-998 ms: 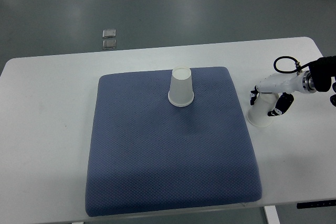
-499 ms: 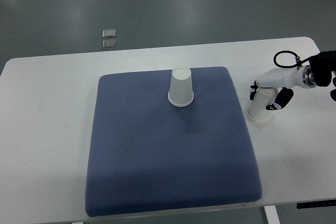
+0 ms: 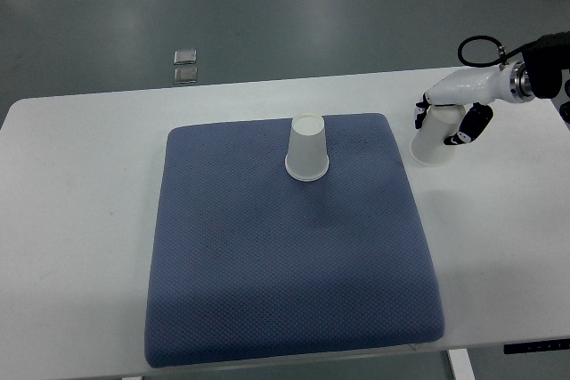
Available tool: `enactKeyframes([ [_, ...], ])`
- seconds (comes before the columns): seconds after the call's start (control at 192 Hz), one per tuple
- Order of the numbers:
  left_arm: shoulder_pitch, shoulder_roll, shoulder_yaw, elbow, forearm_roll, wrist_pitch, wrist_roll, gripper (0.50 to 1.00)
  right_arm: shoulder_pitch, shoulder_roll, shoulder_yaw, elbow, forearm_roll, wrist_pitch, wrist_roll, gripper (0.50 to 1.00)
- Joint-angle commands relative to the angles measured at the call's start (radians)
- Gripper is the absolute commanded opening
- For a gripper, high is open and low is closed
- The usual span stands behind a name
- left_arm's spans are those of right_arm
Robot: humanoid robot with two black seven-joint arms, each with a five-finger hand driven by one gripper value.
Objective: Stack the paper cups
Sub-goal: 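Lift the held cup and carry it over the cup on the pad, then lower the held cup onto the upside-down cup on the pad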
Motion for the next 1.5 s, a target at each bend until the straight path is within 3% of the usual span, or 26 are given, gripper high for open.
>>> enactKeyframes([
  [0.0, 0.000, 0.000, 0.000, -0.001, 0.000, 0.000, 0.000, 1.000, 0.058, 0.039, 0.001, -0.001, -0.001, 0.030, -0.001, 0.662],
  [0.572, 0.000, 0.000, 0.000, 0.001, 0.000, 0.000, 0.000, 1.000, 0.264, 0.125, 0.002, 0.023, 0.016, 0.158, -0.001, 0.666],
  [1.081, 0.000, 0.000, 0.000, 0.001, 0.000, 0.000, 0.000, 1.000, 0.316, 0.289, 0.004, 0.025, 0.034, 0.191, -0.007, 0.670],
  [1.496, 0.000, 0.000, 0.000, -0.001, 0.000, 0.000, 0.000, 1.000, 0.311, 0.332, 0.005, 0.003, 0.040, 0.191, -0.009, 0.672],
])
